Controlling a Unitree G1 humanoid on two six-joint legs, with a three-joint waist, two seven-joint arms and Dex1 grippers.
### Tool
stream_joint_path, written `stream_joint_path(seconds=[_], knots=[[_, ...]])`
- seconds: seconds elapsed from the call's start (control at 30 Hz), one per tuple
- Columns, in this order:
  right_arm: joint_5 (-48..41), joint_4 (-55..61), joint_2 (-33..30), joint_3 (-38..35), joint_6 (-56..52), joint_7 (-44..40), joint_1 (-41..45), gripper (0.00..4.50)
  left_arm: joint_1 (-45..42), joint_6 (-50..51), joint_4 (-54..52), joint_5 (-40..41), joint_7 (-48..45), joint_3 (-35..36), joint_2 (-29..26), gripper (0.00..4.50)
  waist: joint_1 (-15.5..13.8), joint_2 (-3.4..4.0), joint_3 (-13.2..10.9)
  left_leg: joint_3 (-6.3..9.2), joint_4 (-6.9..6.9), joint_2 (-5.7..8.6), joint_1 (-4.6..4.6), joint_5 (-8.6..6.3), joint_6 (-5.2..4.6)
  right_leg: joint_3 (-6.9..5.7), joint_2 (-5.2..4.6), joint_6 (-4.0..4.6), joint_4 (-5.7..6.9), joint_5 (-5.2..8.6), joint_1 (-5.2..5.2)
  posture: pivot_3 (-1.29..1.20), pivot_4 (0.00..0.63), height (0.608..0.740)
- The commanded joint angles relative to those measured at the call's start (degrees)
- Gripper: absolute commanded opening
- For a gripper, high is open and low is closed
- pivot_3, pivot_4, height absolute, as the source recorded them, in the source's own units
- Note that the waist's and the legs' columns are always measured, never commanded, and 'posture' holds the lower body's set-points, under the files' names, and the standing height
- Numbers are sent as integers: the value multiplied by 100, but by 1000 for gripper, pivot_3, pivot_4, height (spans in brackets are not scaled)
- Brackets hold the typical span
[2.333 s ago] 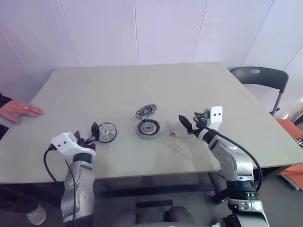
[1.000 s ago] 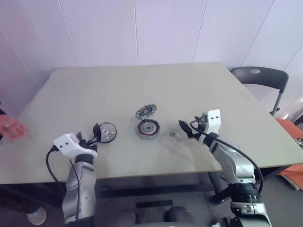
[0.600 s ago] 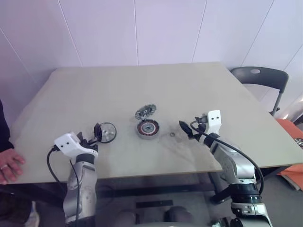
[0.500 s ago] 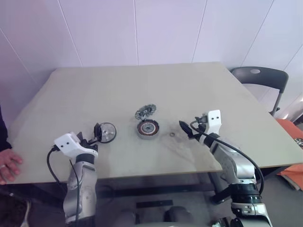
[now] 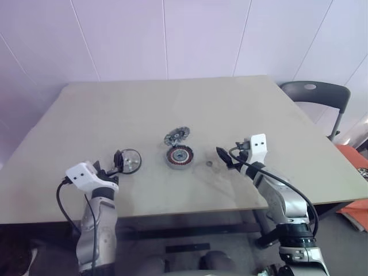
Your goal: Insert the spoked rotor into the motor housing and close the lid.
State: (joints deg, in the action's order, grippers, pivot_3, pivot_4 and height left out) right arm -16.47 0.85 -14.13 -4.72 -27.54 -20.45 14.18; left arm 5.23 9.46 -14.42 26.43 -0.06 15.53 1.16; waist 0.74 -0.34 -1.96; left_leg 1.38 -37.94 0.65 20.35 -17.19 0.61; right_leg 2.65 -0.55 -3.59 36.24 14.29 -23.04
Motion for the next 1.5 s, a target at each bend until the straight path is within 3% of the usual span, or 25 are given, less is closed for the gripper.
stream_joint_path(seconds=[0.03, 0.57, 1.13, 1.5], knots=[[32, 154, 75, 40, 136, 55, 63, 4466, -9, -69, -302, 41, -43, 94, -92, 4500, 1, 0, 0, 0, 0, 0, 0, 0, 0, 0, 0, 0, 0, 1, 0, 0, 0, 740], [11, 373, 84, -80, 138, 201, -111, 4466, -439, 4, -3, -30, -129, -28, -159, 4500, 0, 0, 0, 0, 0, 0, 0, 0, 0, 0, 0, 3, 0, 2, 0, 0, 0, 740], [-53, 254, 41, -34, 59, -3, -48, 4466, 25, 4, -471, -17, 89, 40, -115, 4500, -1, -1, 0, 0, 1, 0, 0, 0, 0, 0, 0, 3, 0, 4, -1, 0, 0, 740], [-49, 194, 85, -54, 64, 54, -30, 4466, -130, 110, -384, 29, 78, 59, -245, 4500, 0, -1, -1, 0, 1, 0, 0, 0, 0, 0, 0, 3, 0, 4, -1, 0, 0, 740]])
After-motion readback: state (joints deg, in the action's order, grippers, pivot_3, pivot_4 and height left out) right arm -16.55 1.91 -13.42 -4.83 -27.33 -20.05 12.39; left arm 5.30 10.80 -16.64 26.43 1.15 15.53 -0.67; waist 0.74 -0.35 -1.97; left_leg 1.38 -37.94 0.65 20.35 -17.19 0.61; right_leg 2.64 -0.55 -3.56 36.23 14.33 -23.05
